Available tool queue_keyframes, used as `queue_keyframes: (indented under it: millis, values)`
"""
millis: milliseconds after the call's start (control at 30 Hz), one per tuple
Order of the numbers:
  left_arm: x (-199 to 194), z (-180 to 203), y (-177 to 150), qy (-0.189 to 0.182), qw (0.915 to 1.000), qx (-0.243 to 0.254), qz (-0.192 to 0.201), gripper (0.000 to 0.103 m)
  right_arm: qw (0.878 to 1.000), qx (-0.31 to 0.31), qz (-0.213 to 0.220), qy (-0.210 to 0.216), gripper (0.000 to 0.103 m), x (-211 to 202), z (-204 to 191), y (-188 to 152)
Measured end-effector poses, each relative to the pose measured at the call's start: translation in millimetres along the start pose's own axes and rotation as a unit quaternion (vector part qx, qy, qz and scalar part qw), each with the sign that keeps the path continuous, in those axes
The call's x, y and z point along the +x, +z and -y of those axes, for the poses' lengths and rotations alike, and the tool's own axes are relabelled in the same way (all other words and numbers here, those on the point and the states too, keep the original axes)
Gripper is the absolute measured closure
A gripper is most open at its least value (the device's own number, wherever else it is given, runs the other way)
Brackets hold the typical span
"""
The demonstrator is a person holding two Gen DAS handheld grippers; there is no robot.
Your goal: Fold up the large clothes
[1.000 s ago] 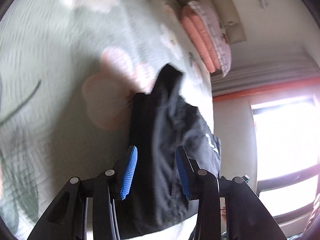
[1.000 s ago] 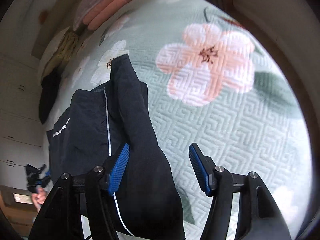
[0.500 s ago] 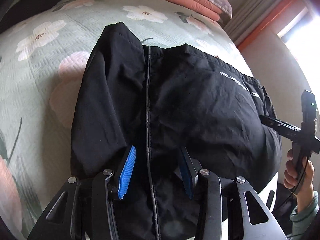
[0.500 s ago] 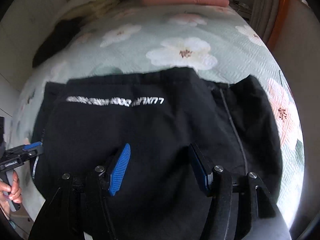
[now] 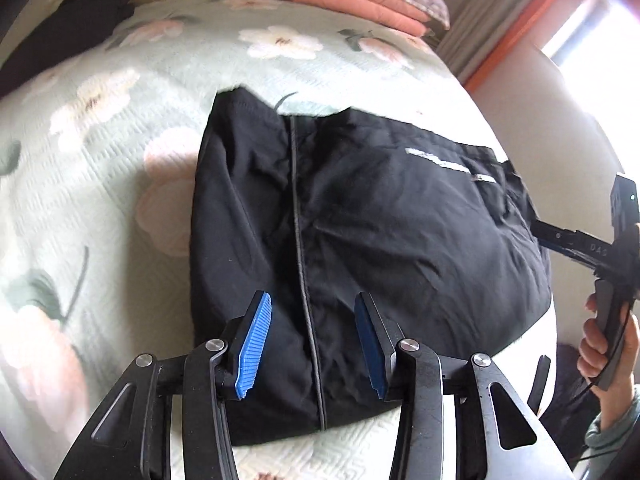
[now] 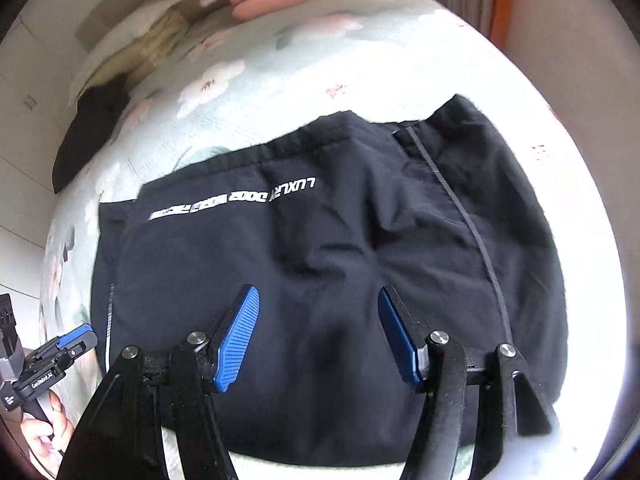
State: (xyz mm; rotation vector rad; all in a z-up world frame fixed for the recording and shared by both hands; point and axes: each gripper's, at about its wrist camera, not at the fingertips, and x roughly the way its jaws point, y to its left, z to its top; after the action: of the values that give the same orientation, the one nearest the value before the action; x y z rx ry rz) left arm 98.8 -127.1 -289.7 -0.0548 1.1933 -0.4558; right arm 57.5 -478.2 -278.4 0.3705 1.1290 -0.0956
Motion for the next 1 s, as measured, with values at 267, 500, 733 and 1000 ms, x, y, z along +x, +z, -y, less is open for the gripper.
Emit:
queue_keyframes:
  millis: [267,500,733,1000]
  values:
    - [-102,42,1,0.025,0.9992,0.030,0.009,0.058,0.996,0.001,0.067,-0.052,0.021,-126,-36,-39]
    - [-175,80,-5,0.124,0.9906,0.030,0.049,0.052,0.990,0.065,0.076,-0.097,0.012,-198,-62,-69]
    - [-220,128,-8,0.168,0.9819,0.075,0.044,0.046,0.988,0.024,0.072,-0.135,0.012,-242,-111,-78]
    - [-279,150,9,0.132,0.9860,0.068,0.076,0.046,0.984,0.006,0.090,-0.151,0.012,-298,-150,-64]
